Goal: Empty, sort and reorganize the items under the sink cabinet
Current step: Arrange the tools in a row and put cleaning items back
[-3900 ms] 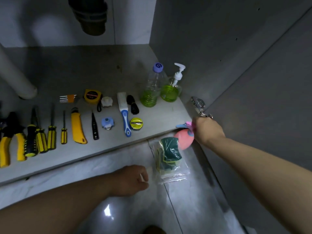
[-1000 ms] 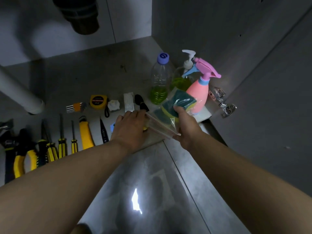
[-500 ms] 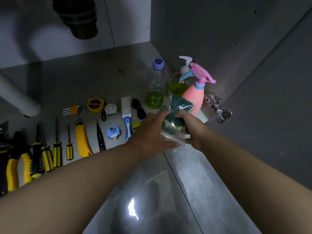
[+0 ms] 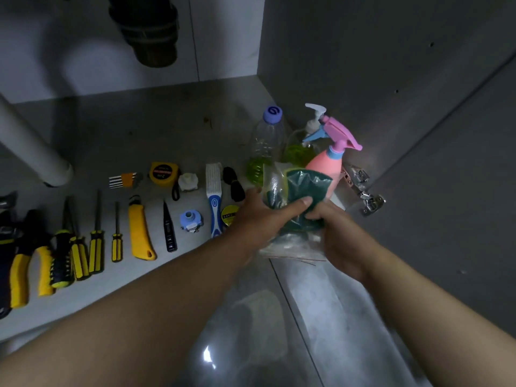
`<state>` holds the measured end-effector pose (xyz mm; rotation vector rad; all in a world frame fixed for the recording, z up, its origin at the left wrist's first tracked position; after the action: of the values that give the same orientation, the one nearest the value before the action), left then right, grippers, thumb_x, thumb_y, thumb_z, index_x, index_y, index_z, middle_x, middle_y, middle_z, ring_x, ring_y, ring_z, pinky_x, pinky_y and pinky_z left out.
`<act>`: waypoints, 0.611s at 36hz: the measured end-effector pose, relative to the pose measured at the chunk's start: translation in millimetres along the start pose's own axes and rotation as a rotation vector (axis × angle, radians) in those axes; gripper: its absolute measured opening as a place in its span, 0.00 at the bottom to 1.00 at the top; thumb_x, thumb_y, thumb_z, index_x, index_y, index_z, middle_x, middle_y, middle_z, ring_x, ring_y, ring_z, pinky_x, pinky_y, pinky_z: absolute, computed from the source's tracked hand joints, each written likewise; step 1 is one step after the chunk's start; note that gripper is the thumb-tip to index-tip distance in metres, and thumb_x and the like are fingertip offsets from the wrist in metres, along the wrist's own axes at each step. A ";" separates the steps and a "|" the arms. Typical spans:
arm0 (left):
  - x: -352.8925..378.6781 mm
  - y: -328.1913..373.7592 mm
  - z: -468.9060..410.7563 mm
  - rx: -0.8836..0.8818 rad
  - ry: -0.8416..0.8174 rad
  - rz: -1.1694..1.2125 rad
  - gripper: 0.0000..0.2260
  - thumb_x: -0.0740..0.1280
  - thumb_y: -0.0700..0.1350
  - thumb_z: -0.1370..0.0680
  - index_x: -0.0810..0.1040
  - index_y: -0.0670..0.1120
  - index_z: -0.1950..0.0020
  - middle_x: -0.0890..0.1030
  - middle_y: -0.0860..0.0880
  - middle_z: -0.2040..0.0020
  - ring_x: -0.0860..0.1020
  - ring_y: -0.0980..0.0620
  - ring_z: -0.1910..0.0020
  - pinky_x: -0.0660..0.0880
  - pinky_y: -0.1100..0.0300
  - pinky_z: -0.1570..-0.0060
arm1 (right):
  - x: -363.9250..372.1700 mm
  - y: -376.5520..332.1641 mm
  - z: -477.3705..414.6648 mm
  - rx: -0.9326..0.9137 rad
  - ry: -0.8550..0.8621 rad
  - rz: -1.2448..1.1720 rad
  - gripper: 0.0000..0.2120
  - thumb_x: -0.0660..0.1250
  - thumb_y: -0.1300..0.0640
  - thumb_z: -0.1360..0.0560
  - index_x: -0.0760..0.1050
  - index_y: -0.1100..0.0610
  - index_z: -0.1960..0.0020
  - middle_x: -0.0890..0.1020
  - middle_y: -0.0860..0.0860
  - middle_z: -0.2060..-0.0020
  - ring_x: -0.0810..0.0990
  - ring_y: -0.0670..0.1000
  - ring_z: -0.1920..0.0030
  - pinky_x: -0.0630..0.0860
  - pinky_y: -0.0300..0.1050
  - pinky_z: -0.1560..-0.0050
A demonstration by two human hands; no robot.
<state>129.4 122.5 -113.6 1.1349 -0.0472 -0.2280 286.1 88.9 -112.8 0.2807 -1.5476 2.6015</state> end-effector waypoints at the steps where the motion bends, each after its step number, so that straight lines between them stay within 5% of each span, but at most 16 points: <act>1: 0.1 0.5 2.3 -0.002 -0.055 0.029 0.38 0.80 0.65 0.40 0.76 0.51 0.35 0.84 0.55 0.44 0.84 0.54 0.46 0.80 0.53 0.42 | -0.2 -2.0 2.6 -0.008 -0.024 -0.010 0.24 0.63 0.60 0.30 0.74 0.55 0.34 0.79 0.62 0.37 0.78 0.64 0.36 0.73 0.65 0.34; 5: -8.1 0.9 10.9 0.045 -0.208 0.087 0.20 0.79 0.55 0.31 0.84 0.53 0.41 0.87 0.57 0.48 0.84 0.58 0.47 0.79 0.56 0.41 | 6.5 -14.7 9.4 -0.030 -0.085 0.025 0.25 0.63 0.62 0.32 0.76 0.54 0.35 0.81 0.60 0.38 0.79 0.60 0.38 0.73 0.59 0.34; 8: -21.0 -2.5 12.0 0.057 -0.130 0.137 0.26 0.80 0.53 0.33 0.80 0.54 0.37 0.86 0.57 0.47 0.84 0.58 0.47 0.79 0.57 0.43 | 17.7 -28.7 6.9 -0.024 -0.130 0.190 0.26 0.64 0.63 0.32 0.75 0.54 0.34 0.81 0.59 0.38 0.79 0.59 0.38 0.69 0.62 0.31; 12: -40.4 -6.9 12.6 0.048 -0.043 0.255 0.32 0.81 0.54 0.35 0.73 0.55 0.34 0.85 0.54 0.44 0.84 0.53 0.45 0.80 0.51 0.42 | 34.9 -58.4 -3.4 -0.021 -0.184 0.647 0.17 0.71 0.60 0.26 0.76 0.51 0.38 0.83 0.55 0.43 0.81 0.51 0.46 0.75 0.51 0.45; 16: -70.4 -3.1 7.3 0.018 0.151 0.368 0.35 0.80 0.58 0.39 0.74 0.55 0.35 0.84 0.52 0.42 0.84 0.49 0.44 0.81 0.45 0.43 | 43.8 -111.9 -27.5 -0.405 0.273 0.939 0.21 0.75 0.53 0.29 0.73 0.54 0.39 0.79 0.55 0.46 0.78 0.49 0.51 0.74 0.33 0.54; 18: -85.8 2.3 1.0 -0.009 0.175 0.458 0.34 0.81 0.56 0.37 0.75 0.55 0.34 0.84 0.52 0.40 0.84 0.48 0.43 0.80 0.44 0.42 | 50.6 -138.5 -41.6 -0.585 0.381 1.022 0.29 0.73 0.51 0.30 0.69 0.48 0.32 0.73 0.54 0.39 0.78 0.50 0.47 0.76 0.36 0.47; 20: -96.5 9.0 -7.2 -0.029 0.131 0.495 0.29 0.81 0.53 0.32 0.78 0.54 0.34 0.85 0.52 0.42 0.85 0.47 0.44 0.80 0.43 0.42 | 60.2 -151.6 -58.0 -0.579 0.318 1.214 0.34 0.72 0.48 0.30 0.63 0.42 0.27 0.69 0.54 0.34 0.76 0.52 0.41 0.73 0.40 0.40; 22: -104.2 15.0 -16.7 -0.074 0.123 0.490 0.26 0.80 0.53 0.30 0.78 0.54 0.34 0.86 0.52 0.43 0.85 0.47 0.46 0.80 0.43 0.43 | 68.0 -154.2 -75.3 -0.511 0.240 1.367 0.30 0.72 0.49 0.28 0.68 0.45 0.28 0.73 0.55 0.33 0.75 0.55 0.37 0.72 0.43 0.37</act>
<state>32.7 164.7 -99.0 1.0281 -0.2030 0.2738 239.5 228.2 -1.2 -1.5596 -2.7601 2.4446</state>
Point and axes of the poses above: each hand's wrist, its own z-axis away from the middle knuckle, its own x-axis out of the palm, y = z × x, the point moved 2 cm from there along -z, towards the middle knuckle
